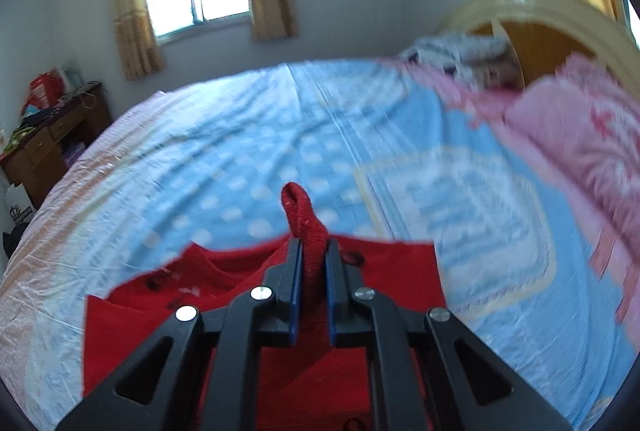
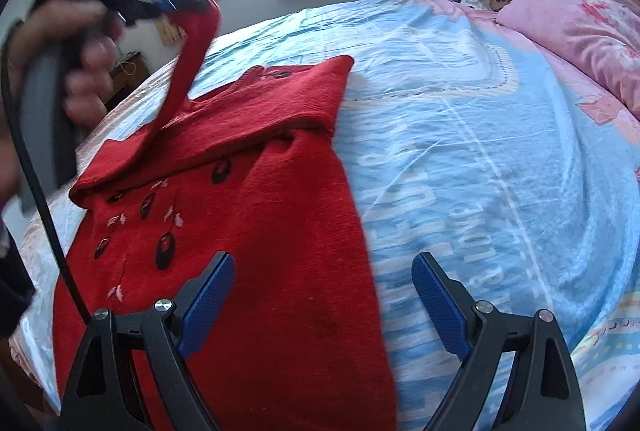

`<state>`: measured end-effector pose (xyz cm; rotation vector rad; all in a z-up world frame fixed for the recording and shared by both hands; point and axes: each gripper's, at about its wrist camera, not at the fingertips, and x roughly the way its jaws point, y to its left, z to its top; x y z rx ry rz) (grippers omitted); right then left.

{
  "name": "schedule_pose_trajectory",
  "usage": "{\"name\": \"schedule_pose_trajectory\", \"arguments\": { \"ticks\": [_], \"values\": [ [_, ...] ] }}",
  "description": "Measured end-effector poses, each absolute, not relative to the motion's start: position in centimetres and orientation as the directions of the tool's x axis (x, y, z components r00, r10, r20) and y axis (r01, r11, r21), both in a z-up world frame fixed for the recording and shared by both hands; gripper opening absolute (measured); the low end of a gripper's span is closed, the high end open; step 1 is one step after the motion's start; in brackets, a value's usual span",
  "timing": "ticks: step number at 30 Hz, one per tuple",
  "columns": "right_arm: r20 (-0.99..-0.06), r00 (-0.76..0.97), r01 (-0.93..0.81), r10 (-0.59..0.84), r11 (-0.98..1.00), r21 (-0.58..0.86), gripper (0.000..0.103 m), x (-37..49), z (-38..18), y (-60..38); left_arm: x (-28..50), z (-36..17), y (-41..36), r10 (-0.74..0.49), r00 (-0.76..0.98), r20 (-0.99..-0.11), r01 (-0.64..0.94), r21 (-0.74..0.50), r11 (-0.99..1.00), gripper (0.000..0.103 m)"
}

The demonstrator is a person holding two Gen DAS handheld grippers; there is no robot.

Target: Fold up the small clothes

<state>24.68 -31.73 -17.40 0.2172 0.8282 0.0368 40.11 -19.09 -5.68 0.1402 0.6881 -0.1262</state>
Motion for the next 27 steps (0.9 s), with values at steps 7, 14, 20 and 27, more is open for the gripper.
{"name": "schedule_pose_trajectory", "arguments": {
  "ticks": [7, 14, 20, 27],
  "values": [
    [-0.725, 0.680, 0.051, 0.109, 0.979, 0.195, 0.090, 24.7, -17.5, -31.7, 38.3, -7.2, -19.1, -0.065, 0.755, -0.652, 0.220, 0.159, 0.963, 0.058],
    [-0.678, 0.725, 0.033, 0.125, 0.976, 0.215, 0.090, 24.2, -16.4, -32.4, 32.3, -7.8, -10.0, 0.040, 0.849, -0.527, 0.129, 0.279, 0.952, 0.091],
    [-0.638, 0.757, 0.046, 0.139, 0.963, 0.265, 0.090, 25.0, -13.9, -33.1, 29.9, -11.9, -0.9, 0.327, 0.810, -0.487, -0.107, 0.426, 0.898, 0.093],
    [-0.671, 0.720, 0.006, 0.178, 0.965, 0.263, 0.076, 31.4, -11.4, -31.7, 32.0, -14.5, 1.9, 0.272, 0.728, -0.630, -0.087, 0.309, 0.947, 0.094]
  ]
}}
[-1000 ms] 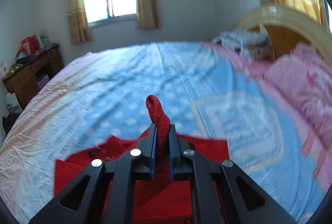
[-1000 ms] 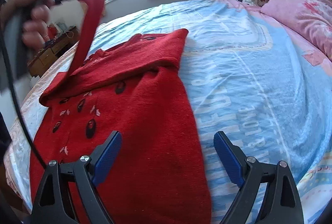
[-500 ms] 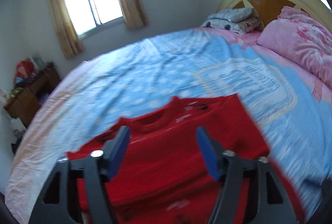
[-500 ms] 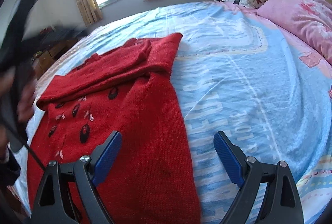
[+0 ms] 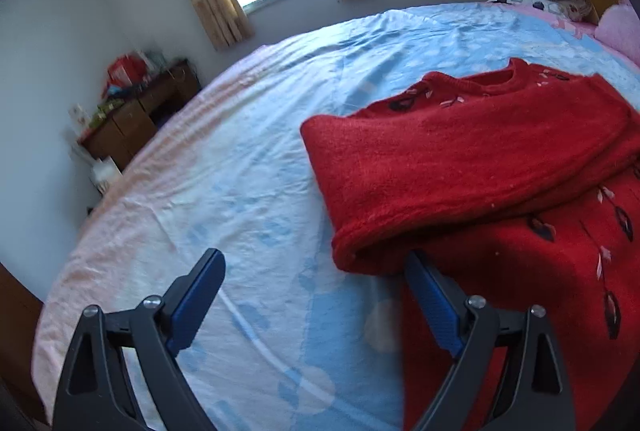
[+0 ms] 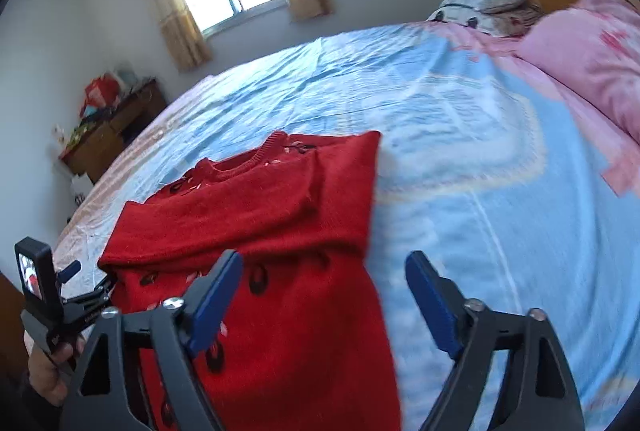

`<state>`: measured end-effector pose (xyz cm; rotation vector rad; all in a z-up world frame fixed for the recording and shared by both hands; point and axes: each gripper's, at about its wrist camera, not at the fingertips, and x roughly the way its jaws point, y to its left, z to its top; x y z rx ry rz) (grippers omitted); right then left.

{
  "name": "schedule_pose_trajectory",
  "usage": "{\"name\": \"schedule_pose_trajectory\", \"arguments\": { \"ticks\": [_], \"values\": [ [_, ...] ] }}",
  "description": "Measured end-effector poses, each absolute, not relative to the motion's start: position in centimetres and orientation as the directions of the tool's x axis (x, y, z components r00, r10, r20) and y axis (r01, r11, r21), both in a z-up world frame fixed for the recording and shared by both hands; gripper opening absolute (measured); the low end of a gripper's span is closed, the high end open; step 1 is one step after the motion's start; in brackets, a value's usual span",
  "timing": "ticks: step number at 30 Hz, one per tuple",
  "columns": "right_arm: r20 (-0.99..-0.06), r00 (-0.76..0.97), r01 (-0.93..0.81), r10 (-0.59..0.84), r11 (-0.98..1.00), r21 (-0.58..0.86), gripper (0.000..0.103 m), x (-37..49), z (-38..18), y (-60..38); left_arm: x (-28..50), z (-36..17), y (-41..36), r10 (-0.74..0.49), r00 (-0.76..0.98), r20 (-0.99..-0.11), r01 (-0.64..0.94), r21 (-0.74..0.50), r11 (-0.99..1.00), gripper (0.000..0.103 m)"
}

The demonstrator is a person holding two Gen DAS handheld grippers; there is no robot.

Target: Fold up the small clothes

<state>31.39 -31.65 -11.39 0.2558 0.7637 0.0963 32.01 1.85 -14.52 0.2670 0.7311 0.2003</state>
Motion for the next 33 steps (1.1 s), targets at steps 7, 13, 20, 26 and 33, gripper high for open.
{"name": "schedule_pose_trajectory", "arguments": {
  "ticks": [7, 13, 20, 26, 33],
  "values": [
    [-0.744, 0.644, 0.021, 0.176, 0.969, 0.247, 0.063, 38.7, -13.2, -30.2, 33.4, -15.2, 2.3, 0.246, 0.713, -0.657, -0.102, 0.250, 0.963, 0.099],
    [-0.790, 0.597, 0.023, 0.143, 0.981, 0.195, 0.044, 42.1, -15.8, -28.9, 33.1, -16.0, 3.7, 0.246, 0.684, -0.687, -0.129, 0.217, 0.968, 0.103],
    [-0.731, 0.680, -0.009, 0.055, 0.998, 0.066, 0.000, 40.5, -13.9, -28.3, 33.0, -16.2, 3.9, 0.236, 0.684, -0.691, -0.129, 0.203, 0.971, 0.103],
    [-0.707, 0.704, 0.008, 0.074, 0.994, 0.112, 0.000, 38.9, -12.5, -30.4, 33.1, -16.3, 3.6, 0.252, 0.683, -0.686, -0.135, 0.221, 0.966, 0.103],
    [-0.694, 0.696, -0.050, 0.186, 0.976, 0.211, 0.068, 39.7, -13.0, -29.5, 33.0, -16.3, 3.7, 0.251, 0.686, -0.683, -0.138, 0.217, 0.966, 0.103]
  ]
}}
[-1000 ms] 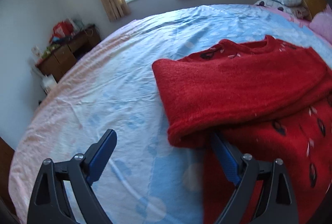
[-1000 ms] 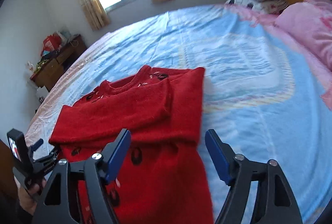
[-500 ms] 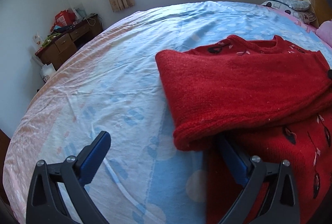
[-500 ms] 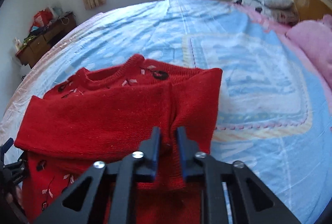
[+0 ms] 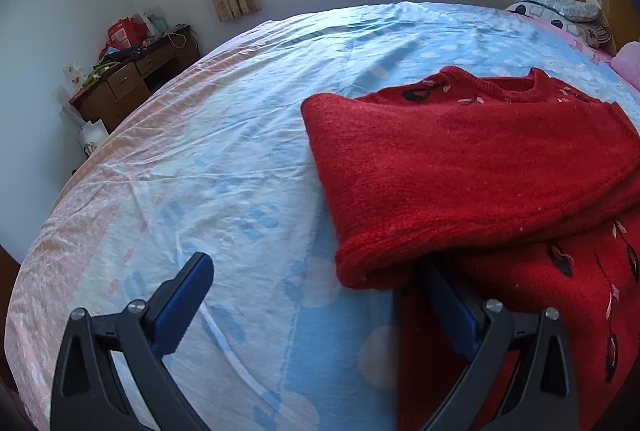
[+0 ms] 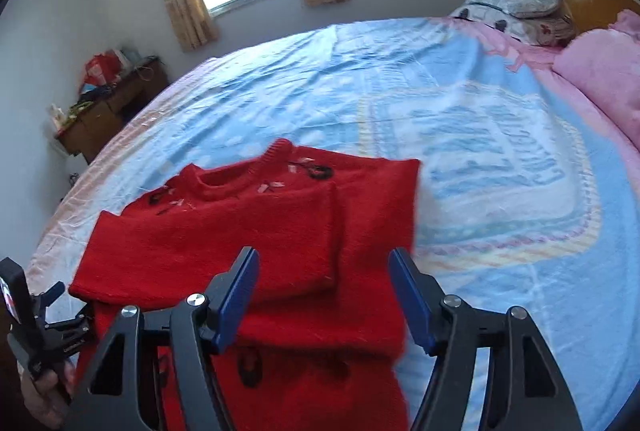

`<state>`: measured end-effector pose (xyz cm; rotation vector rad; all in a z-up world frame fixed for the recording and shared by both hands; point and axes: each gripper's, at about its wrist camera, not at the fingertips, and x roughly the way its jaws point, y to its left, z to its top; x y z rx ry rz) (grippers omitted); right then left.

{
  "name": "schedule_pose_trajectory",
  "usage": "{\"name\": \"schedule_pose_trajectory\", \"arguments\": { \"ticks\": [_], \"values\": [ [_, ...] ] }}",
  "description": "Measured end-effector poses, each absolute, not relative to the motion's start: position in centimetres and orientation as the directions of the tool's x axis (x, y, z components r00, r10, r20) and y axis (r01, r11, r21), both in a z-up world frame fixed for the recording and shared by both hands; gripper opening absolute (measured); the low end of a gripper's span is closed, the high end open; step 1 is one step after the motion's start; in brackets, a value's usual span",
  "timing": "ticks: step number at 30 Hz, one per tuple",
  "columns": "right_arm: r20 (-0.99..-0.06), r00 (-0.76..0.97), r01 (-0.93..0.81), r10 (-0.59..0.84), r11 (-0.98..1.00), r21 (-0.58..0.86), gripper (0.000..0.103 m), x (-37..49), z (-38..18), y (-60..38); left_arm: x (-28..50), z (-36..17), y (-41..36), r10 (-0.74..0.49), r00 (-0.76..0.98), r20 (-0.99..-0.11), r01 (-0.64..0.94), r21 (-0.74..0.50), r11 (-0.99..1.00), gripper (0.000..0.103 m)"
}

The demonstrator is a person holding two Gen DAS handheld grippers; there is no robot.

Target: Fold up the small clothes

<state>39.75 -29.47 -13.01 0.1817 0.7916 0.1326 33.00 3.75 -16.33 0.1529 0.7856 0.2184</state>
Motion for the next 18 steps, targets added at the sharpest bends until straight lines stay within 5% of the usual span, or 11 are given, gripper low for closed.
{"name": "schedule_pose_trajectory", "arguments": {
  "ticks": [3, 6, 7, 18],
  "values": [
    [-0.722, 0.673, -0.052, 0.158, 0.984, 0.168, 0.056, 41.0, -13.9, -28.0, 32.9, -16.3, 3.8, 0.251, 0.691, -0.678, -0.142, 0.214, 0.967, 0.103],
    [-0.781, 0.613, -0.035, 0.116, 0.992, 0.121, 0.030, 42.7, -15.8, -27.1, 32.8, -16.2, 4.0, 0.242, 0.696, -0.676, -0.149, 0.194, 0.970, 0.103],
    [-0.788, 0.608, -0.027, 0.097, 0.995, 0.101, 0.009, 42.9, -16.2, -27.1, 32.8, -16.2, 4.2, 0.239, 0.693, -0.680, -0.153, 0.185, 0.971, 0.103],
    [-0.686, 0.726, 0.067, -0.057, 0.998, -0.012, 0.006, 38.4, -12.9, -29.7, 32.9, -16.3, 4.6, 0.235, 0.681, -0.694, -0.170, 0.162, 0.972, 0.103]
  ]
}}
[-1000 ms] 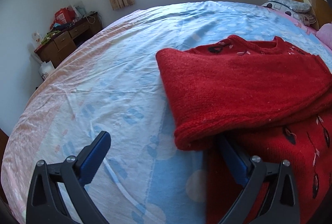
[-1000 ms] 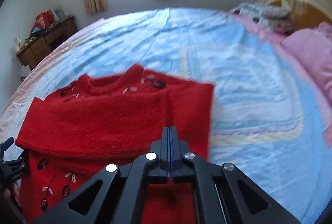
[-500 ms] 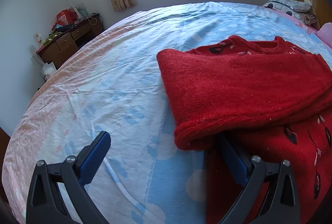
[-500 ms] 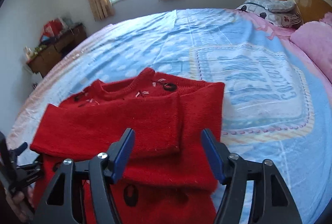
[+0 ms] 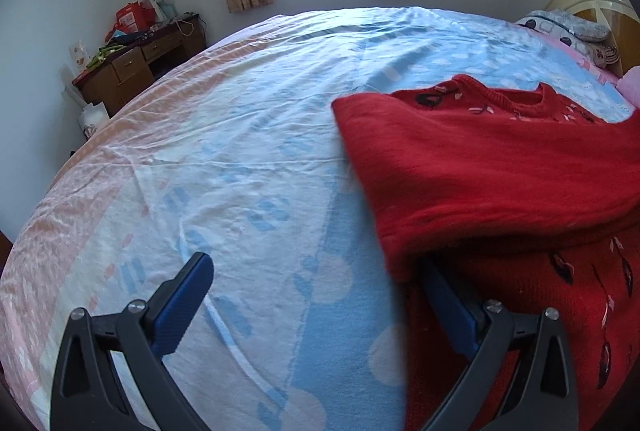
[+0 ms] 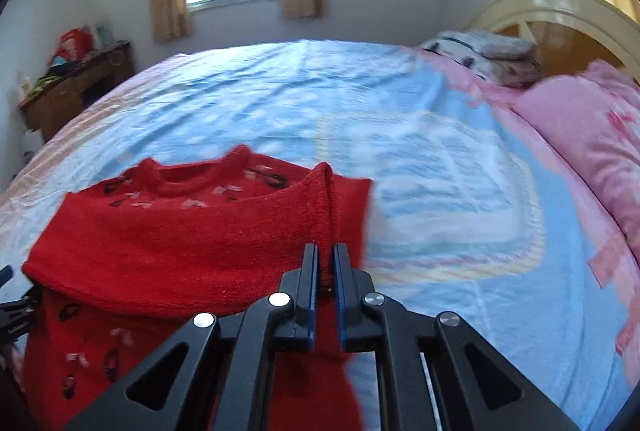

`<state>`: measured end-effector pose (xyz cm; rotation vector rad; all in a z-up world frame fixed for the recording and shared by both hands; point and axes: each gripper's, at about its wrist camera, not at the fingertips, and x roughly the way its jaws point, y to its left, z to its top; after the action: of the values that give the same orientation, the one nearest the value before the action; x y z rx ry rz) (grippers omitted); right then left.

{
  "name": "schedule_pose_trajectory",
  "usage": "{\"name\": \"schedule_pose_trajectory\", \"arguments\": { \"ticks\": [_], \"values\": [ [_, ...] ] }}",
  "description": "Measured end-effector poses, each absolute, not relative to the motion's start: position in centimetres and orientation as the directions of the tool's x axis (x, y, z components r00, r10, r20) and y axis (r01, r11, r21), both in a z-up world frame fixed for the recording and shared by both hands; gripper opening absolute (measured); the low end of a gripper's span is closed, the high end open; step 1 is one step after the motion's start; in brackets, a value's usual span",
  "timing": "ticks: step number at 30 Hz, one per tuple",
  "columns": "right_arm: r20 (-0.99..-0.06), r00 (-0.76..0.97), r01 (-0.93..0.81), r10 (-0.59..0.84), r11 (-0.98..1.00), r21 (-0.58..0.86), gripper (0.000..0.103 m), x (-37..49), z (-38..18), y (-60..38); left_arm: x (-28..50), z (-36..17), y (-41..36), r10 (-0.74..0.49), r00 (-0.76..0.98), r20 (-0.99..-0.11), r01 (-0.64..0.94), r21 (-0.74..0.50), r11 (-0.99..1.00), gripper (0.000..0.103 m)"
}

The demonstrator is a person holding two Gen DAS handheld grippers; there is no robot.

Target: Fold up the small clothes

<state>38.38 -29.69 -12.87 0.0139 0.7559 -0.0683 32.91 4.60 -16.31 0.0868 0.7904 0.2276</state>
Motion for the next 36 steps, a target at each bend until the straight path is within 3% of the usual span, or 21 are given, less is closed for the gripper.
{"name": "schedule_pose_trajectory", "arguments": {
  "ticks": [2, 6, 8, 9, 12, 16, 23, 26, 36],
  "values": [
    [-0.719, 0.688, 0.124, -0.096, 0.992, -0.014, 0.006, 38.7, -14.2, -31.1, 32.8, -16.3, 4.7, 0.232, 0.680, -0.696, -0.167, 0.161, 0.973, 0.103],
    [-0.773, 0.634, 0.076, 0.008, 0.995, 0.072, 0.014, 38.8, -16.1, -31.9, 32.1, -15.9, 4.8, 0.221, 0.684, -0.696, -0.162, 0.151, 0.975, 0.103],
    [-0.762, 0.648, 0.079, -0.005, 0.995, 0.061, 0.048, 38.2, -15.5, -32.2, 30.8, -15.1, 5.0, 0.215, 0.711, -0.670, -0.171, 0.131, 0.976, 0.103],
    [-0.749, 0.663, 0.086, -0.003, 0.994, 0.073, 0.051, 37.8, -14.9, -32.6, 30.1, -14.6, 5.0, 0.230, 0.727, -0.647, -0.180, 0.143, 0.973, 0.103],
    [-0.698, 0.716, 0.118, -0.034, 0.990, 0.073, 0.051, 36.6, -12.9, -33.0, 29.0, -12.7, 4.7, 0.256, 0.771, -0.584, -0.199, 0.160, 0.967, 0.103],
    [-0.674, 0.735, -0.004, 0.069, 0.995, 0.098, 0.051, 36.9, -12.1, -30.2, 31.1, -11.1, 4.7, 0.259, 0.779, -0.571, -0.220, 0.138, 0.966, 0.103],
    [-0.752, 0.651, -0.074, 0.105, 0.994, 0.075, 0.050, 38.3, -16.4, -25.9, 35.1, -15.9, 4.0, 0.377, 0.651, -0.659, -0.203, 0.327, 0.923, 0.103],
    [-0.731, 0.679, -0.085, 0.075, 0.996, 0.024, 0.050, 36.8, -16.9, -25.2, 34.2, -15.9, 5.3, 0.334, 0.665, -0.668, -0.205, 0.267, 0.942, 0.103],
    [-0.725, 0.684, -0.062, 0.072, 0.997, 0.041, 0.050, 36.0, -17.2, -25.1, 34.2, -16.2, 6.0, 0.259, 0.659, -0.706, -0.198, 0.170, 0.965, 0.103]
  ]
}}
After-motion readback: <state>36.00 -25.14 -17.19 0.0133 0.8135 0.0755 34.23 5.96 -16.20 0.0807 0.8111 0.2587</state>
